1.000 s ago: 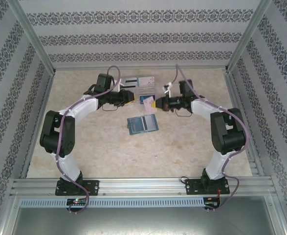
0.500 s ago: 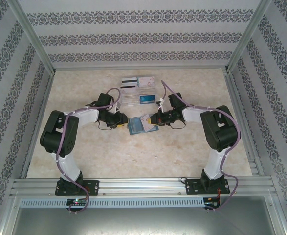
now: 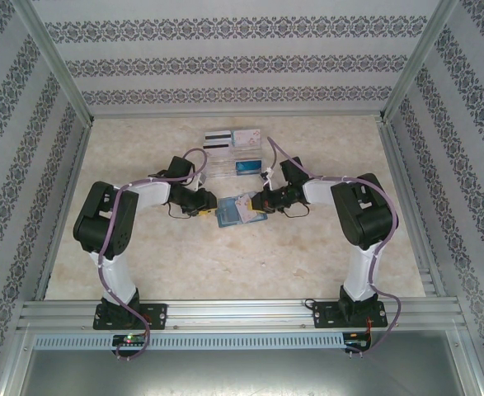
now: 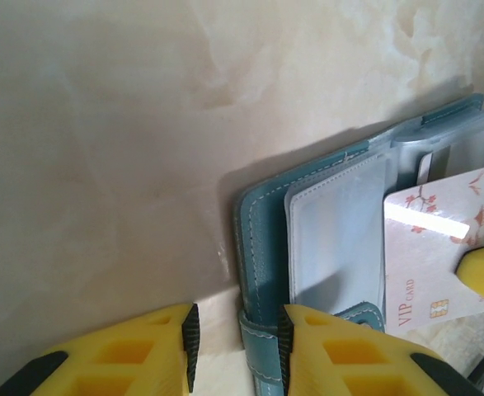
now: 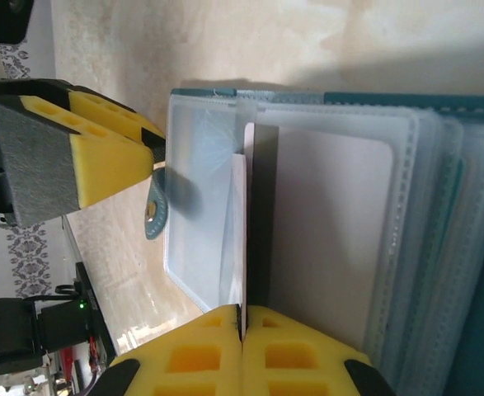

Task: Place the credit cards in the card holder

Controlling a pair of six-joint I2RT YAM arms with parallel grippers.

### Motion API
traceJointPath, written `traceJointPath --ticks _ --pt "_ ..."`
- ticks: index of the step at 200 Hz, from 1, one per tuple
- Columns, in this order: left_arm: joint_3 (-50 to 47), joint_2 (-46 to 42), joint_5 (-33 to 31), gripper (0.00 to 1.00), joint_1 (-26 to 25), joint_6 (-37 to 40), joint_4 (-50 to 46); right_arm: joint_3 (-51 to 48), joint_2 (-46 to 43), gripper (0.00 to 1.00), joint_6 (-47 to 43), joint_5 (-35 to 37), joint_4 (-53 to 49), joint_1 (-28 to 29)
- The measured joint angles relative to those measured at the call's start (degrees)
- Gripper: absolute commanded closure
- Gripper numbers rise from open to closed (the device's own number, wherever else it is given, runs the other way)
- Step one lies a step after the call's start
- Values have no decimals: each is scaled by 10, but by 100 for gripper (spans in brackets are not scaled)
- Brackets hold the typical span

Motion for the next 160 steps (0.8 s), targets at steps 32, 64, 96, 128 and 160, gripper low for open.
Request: traceJointPath --ticks 32,64,96,128,160 --pt "7 6 0 67 -1 2 -6 12 0 100 0 1 -3 0" --pt "9 7 0 68 -1 2 -10 13 1 100 0 3 -9 4" --pt "10 7 -1 68 -1 1 -10 13 2 100 0 13 -14 7" --pt "10 7 -2 69 -1 1 -10 14 2 100 5 17 -16 12" --pt "10 7 -8 69 -6 1 -10 23 7 100 16 27 -17 27"
